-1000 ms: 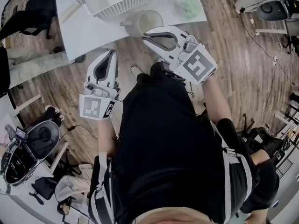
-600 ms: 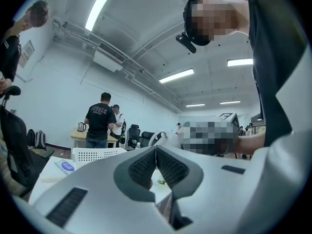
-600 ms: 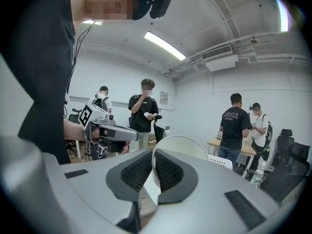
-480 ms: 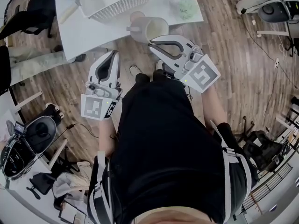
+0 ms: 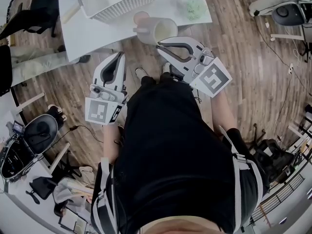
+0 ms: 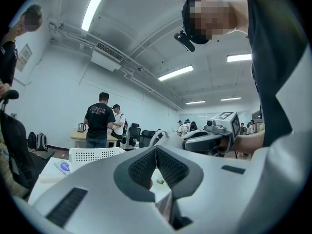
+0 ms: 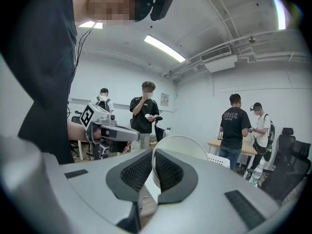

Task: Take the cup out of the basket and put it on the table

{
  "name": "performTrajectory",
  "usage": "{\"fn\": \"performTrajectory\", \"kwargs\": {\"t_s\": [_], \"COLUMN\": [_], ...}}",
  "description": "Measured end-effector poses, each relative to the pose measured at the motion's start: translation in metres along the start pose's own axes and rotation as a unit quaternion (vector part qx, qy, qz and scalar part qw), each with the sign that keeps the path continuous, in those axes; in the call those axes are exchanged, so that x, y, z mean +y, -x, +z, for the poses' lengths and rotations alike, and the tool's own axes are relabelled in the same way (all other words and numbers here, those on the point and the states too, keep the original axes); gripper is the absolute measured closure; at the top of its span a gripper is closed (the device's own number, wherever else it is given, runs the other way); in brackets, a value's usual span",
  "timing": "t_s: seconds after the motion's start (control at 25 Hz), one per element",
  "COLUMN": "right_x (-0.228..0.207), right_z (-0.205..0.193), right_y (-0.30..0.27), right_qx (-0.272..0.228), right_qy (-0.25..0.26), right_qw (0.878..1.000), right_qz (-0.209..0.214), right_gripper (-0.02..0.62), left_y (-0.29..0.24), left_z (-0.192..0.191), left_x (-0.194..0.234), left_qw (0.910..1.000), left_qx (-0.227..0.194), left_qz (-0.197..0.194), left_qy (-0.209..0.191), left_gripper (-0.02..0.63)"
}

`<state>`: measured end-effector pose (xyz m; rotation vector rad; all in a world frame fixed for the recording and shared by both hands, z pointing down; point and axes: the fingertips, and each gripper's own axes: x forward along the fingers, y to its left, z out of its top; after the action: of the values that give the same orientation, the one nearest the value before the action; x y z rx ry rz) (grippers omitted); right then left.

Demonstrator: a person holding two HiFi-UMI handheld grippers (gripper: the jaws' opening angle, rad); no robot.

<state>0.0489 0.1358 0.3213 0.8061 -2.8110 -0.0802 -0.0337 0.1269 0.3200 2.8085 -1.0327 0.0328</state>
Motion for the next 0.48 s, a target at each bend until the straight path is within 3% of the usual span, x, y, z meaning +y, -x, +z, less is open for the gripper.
{"fn": "performTrajectory", "kwargs": {"t_s": [0.36,0.48], "right_x": [-0.007,-0.008], "right_z": [0.000,-0.002], "right_y": [0.013,0.018], "right_qx": [-0.014,-0.004], "right_qy": [-0.025,0.000], "right_qw": [1.000,1.000], "right_qz": [-0.010,-0.002], "right_gripper": [0.560,0.560], "left_y": [-0.010,-0.013], "left_z": [0.000,0.001], "left_x": [-0.011,-0.016], "left_qw": [1.0000,1.0000], "left_qx": [0.004,0.003], "left_qz": [-0.001,-0.003], "left_qy": [-0.003,-0.005], "left_gripper": [0.584,0.584]}}
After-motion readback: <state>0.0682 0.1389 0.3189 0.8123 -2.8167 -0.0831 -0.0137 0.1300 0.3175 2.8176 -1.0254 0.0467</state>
